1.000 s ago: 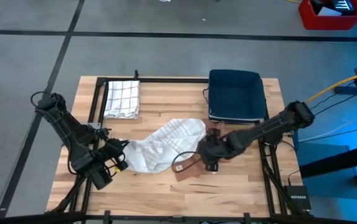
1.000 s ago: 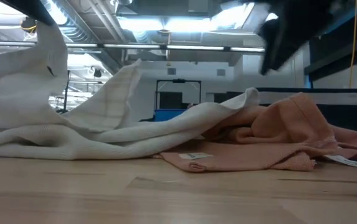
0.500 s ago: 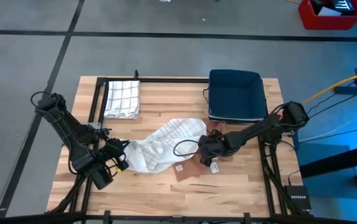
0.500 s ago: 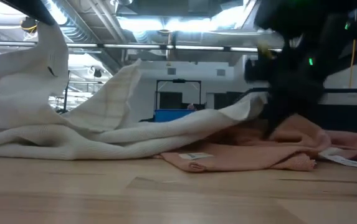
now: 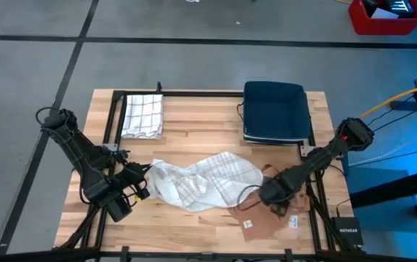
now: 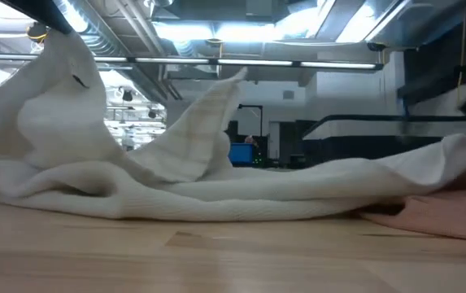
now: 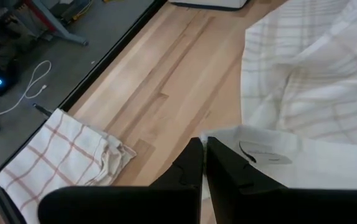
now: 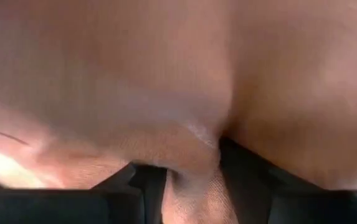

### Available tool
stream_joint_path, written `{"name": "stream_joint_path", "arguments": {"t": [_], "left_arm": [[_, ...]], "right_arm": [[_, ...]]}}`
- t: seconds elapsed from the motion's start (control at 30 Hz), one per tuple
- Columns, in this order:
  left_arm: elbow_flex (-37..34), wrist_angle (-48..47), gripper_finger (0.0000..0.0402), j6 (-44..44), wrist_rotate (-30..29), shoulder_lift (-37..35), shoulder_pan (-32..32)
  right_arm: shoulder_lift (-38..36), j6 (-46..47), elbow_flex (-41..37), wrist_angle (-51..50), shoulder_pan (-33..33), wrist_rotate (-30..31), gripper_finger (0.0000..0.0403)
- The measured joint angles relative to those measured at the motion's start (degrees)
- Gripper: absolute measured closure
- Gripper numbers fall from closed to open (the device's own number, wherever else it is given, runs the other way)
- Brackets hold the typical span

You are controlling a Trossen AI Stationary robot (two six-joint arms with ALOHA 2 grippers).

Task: Fold towel
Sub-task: Fold the white towel on the table

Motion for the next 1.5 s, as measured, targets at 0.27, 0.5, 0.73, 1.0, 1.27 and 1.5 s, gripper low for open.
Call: {"name": "stream_joint_path", "arguments": {"t": [0.27,0.5,0.73,1.0,1.27,1.5], "left_arm": [[0.0,0.13,0.0398,-0.6,0.46,0.0,0.0],[0.0,0.51,0.0398,-0.66,0.46,0.0,0.0],[0.0,0.35,0.0398,-0.14,0.46,0.02,0.0],[0.0,0.5,0.0398,0.04,0.46,0.02,0.0],[0.0,0.51,0.0398,0.25,0.46,0.02,0.09],[0.0,0.56,0.0398,-0.82,0.23,0.02,0.34]], "right_arm": [[-0.27,3.64,4.14,-2.54,0.25,-11.82,0.0187],[-0.4,-1.73,13.53,8.93,-1.92,13.65,0.0156],[2.08,-13.86,7.86,37.49,3.16,24.52,0.0165],[2.89,-10.03,15.42,7.86,1.49,10.66,0.019],[2.43,-22.37,27.03,12.04,-0.95,22.56,0.0192],[10.21,-38.85,19.75,44.81,2.24,34.43,0.0192]]}}
